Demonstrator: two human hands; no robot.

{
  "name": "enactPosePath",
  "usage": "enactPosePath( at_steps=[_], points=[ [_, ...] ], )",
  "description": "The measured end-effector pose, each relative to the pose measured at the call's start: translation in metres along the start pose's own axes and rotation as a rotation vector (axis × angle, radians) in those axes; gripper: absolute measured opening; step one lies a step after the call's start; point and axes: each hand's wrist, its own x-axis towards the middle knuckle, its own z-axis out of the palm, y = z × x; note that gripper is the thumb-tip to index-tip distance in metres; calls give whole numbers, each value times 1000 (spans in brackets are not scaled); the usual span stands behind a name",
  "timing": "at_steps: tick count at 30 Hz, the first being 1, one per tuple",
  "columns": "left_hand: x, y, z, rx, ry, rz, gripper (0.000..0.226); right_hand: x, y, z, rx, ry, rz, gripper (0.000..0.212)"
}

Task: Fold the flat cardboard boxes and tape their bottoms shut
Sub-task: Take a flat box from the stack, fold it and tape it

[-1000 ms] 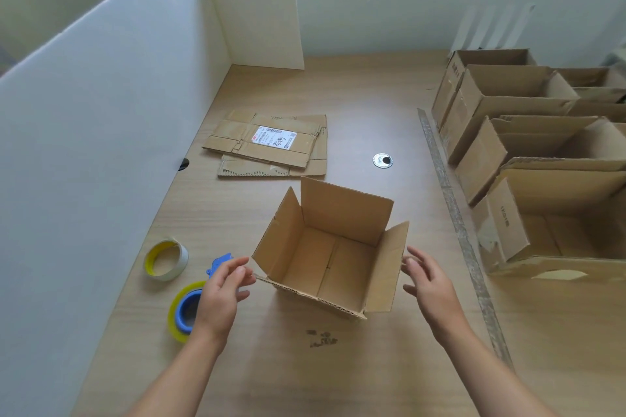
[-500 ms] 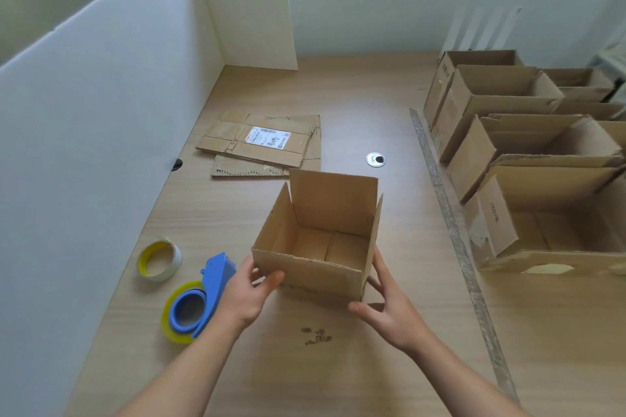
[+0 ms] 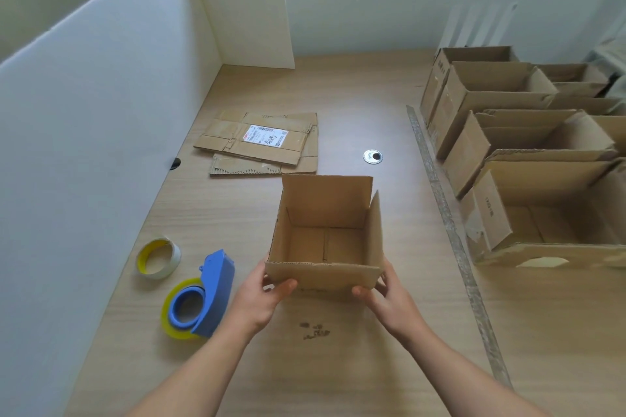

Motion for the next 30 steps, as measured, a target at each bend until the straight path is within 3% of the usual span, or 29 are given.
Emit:
enactPosePath(
  at_steps=[2,6,11,14,17,23,30],
  points=[
    [-4,6,2,-38,31,6,31,0,-4,2,41,28,-8,104],
    [-9,18,-4,-144,75,42,29,-9,-15,-3,-49,101,-70,87],
    [-18,24,-3,-209,-37,66,39,-26,-22,-1,71,147,-109,101],
    [-25,25,4,-205,-37,84,30,-35,-31,4,112,162,-136,101],
    [-34,29,2,-150,-4,133,32,-48,-36,7,162,188,-145,92],
    [-65,33,-4,-106,-68,161,74,-103,-35,14,168,311,-154,86],
    [-96,41,22,117,-175,275,60,-182,-30,-18,137,519,-197,91]
  ],
)
